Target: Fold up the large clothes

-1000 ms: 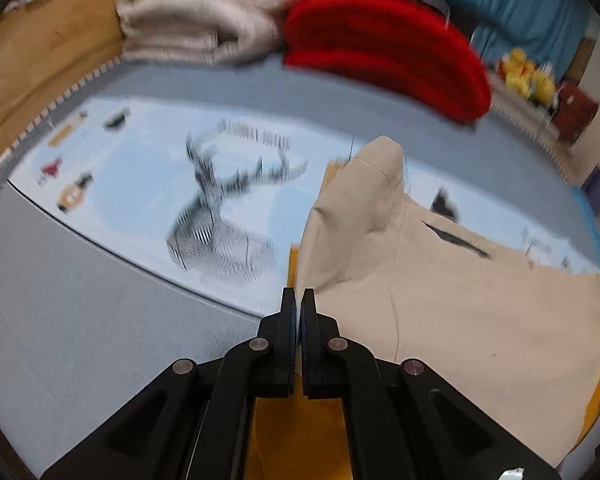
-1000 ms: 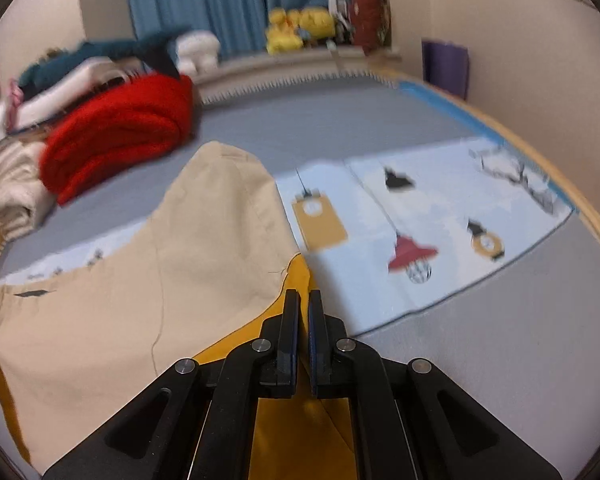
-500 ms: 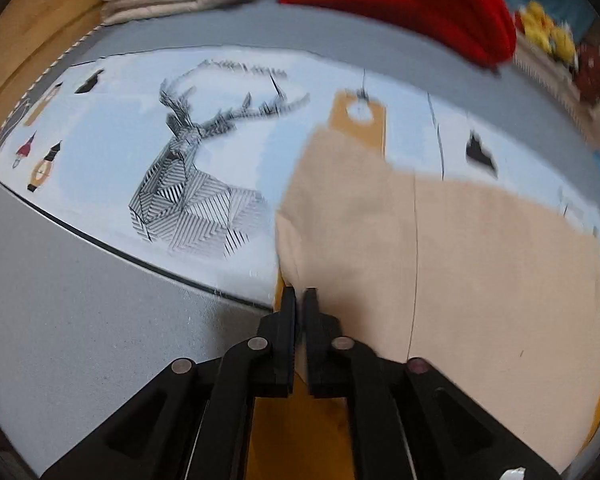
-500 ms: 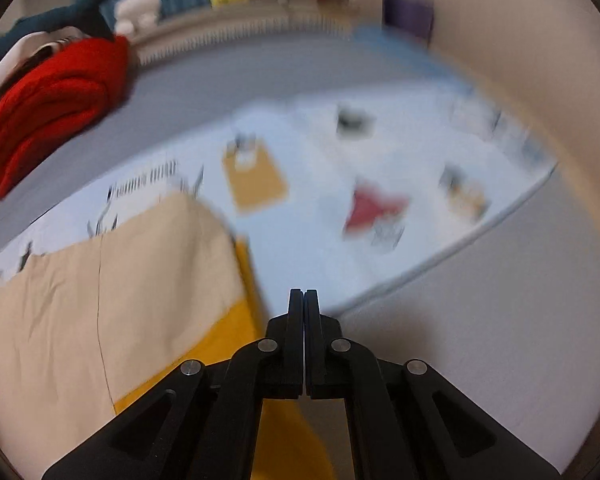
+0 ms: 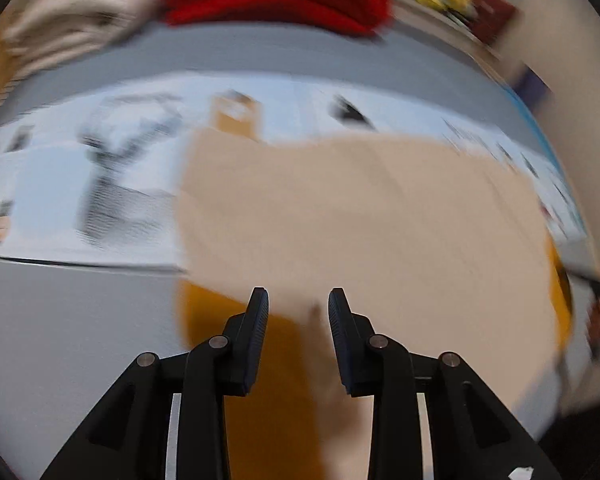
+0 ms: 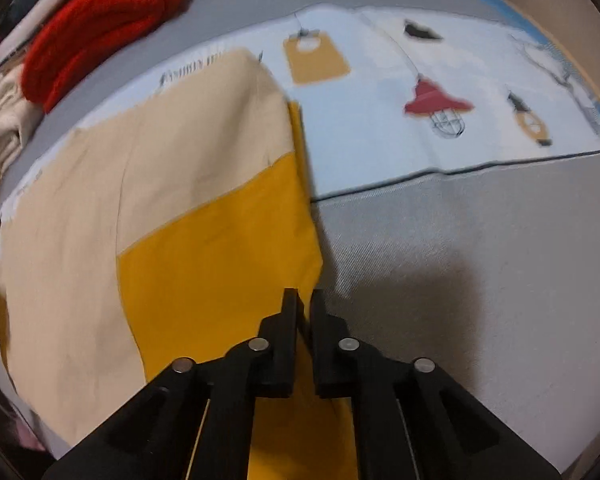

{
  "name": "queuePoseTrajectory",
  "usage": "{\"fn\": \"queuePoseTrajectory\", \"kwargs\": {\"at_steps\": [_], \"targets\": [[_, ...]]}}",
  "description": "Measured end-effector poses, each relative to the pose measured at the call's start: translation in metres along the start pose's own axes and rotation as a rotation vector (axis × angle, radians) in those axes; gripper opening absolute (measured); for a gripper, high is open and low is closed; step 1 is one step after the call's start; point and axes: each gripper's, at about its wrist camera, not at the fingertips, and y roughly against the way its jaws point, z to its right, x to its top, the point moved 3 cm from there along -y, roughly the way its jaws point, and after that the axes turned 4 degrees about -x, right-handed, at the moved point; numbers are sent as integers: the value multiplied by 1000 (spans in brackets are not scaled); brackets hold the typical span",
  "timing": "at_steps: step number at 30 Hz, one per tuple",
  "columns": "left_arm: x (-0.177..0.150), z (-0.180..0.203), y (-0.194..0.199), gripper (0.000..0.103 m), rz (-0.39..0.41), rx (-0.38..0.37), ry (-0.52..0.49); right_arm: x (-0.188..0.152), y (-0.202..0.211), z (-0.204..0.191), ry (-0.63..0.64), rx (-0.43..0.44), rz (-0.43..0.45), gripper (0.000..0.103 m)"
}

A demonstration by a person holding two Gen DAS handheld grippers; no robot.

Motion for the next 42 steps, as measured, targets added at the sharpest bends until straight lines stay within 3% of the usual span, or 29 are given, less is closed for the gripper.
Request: {"fn": "queuePoseTrajectory", "kwargs": {"at_steps": [3,4,6,8,10,12,14,15,18,20,22,24,25,26,27,31,32,33,35,38,42], "targets": [[-21,21,-18,29,-102,-26,-103,-2,4,19,-115,-48,2,1],[-31,21,-28,31,-152,-9,-126,-3,3,22,-109,-110,-1,1],[-48,10,-42,31,-227,56,-147,-2,6,24,-88,-128,-12,4],[-58,-3,-44,33,-258,96,-153,4,27,25,-79,-93,56,4],[-64,-12,-36,33,-250,97,-148,5,60,17,-12,-14,181,4],[-70,-17,-29,32,-248,96,-153,-3,72,-3,101,74,207,5],[-83,-23,-25,32,-259,91,-169,-23,60,-21,222,148,98,5],[-86,-24,-24,32,-259,92,-175,-34,52,-26,271,144,48,5],[-99,-25,-16,33,-230,111,-215,-81,6,-28,449,5,-172,5],[-107,-26,-10,33,-220,144,-240,-92,1,-20,470,-21,-188,5],[-114,-31,-4,33,-239,200,-235,-89,6,-10,418,-26,-191,5],[-122,-38,6,33,-270,267,-219,-91,13,4,368,-109,-200,5],[-121,-38,14,25,-262,302,-217,-91,16,9,359,-151,-195,5],[-118,-32,31,24,-216,341,-207,-89,28,15,328,-204,-160,5],[-116,-27,43,24,-176,340,-191,-85,42,18,284,-198,-115,5],[-118,-3,116,26,118,229,45,-80,120,23,9,-45,163,12],[-122,3,127,26,189,198,100,-88,137,25,-66,1,244,28],[-129,9,135,26,252,179,145,-93,144,19,-109,22,290,56],[-148,14,137,26,350,127,254,-124,155,20,-236,77,387,78],[-175,18,111,26,389,39,381,-157,124,25,-368,148,314,78],[-195,14,55,25,285,1,437,-178,79,32,-481,174,191,68]]}}
